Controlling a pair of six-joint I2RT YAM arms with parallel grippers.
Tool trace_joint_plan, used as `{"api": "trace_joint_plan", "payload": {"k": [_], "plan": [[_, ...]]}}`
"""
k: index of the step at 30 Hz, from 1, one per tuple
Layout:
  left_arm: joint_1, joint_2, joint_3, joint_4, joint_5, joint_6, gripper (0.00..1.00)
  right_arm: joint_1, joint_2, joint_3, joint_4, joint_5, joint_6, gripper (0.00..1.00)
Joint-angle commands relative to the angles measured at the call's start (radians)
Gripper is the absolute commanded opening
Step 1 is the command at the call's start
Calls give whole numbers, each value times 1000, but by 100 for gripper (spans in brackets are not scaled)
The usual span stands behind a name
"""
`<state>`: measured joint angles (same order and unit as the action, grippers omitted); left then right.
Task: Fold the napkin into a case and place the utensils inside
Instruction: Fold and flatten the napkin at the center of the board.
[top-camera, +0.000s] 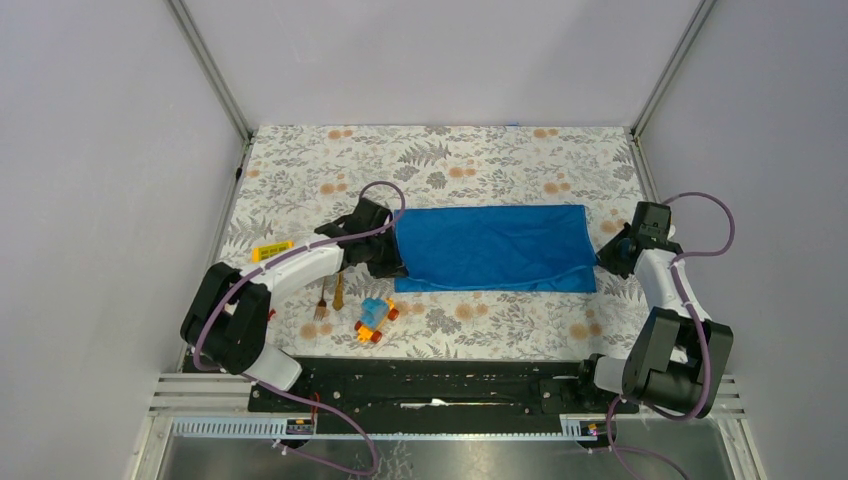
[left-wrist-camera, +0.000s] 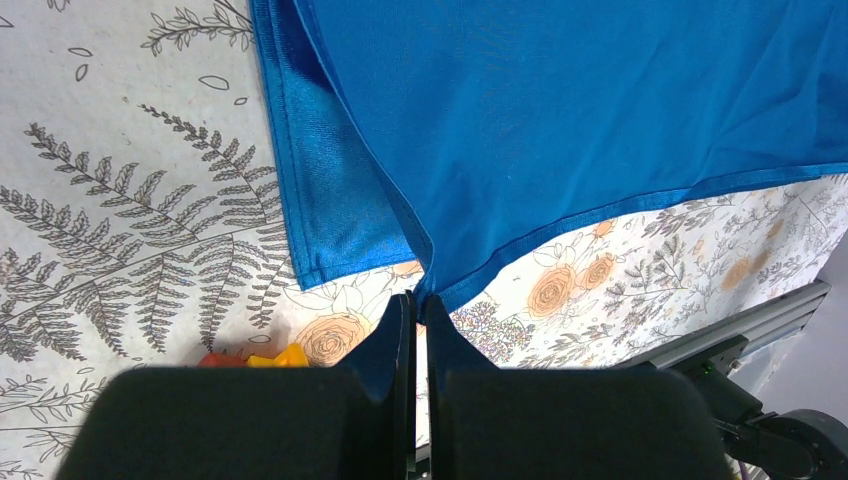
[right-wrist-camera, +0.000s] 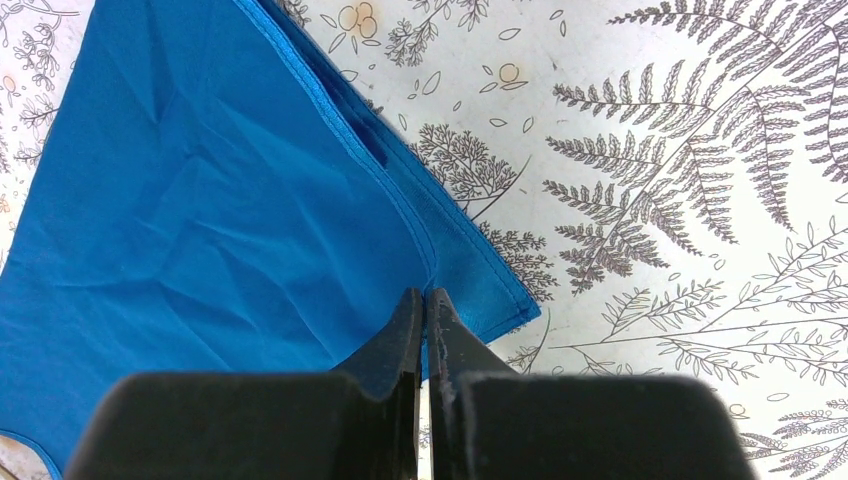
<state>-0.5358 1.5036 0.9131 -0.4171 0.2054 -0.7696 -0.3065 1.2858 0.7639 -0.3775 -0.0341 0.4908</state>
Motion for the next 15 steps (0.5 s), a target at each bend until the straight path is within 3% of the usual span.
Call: {"api": "trace_joint_plan", "payload": {"k": [1,15], "plan": [[-5,-8,-5,29,-8,-11,0,-12,-34,-12,-17,29,-15,0],[-6,32,-32,-3,-44,2,0,-19,-74,-13,-25,-15,-10,0]]}}
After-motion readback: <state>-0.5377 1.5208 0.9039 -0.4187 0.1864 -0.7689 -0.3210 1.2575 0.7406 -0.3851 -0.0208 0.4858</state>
